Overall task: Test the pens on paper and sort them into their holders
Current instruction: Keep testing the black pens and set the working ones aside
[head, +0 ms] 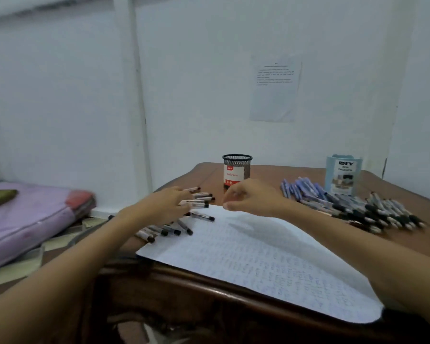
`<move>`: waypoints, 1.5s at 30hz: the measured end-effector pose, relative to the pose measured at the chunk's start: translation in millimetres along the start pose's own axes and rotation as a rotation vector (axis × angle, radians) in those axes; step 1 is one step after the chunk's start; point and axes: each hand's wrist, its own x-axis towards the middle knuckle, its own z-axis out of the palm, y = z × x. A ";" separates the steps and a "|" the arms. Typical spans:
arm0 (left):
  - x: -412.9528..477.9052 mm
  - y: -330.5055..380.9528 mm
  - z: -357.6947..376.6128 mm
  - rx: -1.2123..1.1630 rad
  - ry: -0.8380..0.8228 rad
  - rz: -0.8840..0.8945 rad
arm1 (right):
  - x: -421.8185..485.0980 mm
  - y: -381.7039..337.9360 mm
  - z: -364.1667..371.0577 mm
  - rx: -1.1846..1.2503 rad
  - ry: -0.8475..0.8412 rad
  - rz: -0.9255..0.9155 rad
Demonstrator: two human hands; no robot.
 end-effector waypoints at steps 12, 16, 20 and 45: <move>-31.5 -46.6 19.9 -0.093 0.086 -0.025 | 17.7 -20.3 45.8 0.145 0.010 0.061; -30.0 -29.7 16.2 -0.045 0.156 -0.012 | 11.5 -11.3 18.9 0.526 0.130 0.201; -19.5 1.6 7.2 -0.097 0.214 0.075 | -6.2 11.2 -19.2 0.778 0.307 0.300; 64.5 136.6 51.1 -0.228 -0.185 0.463 | -75.2 122.1 -45.6 0.895 0.466 0.484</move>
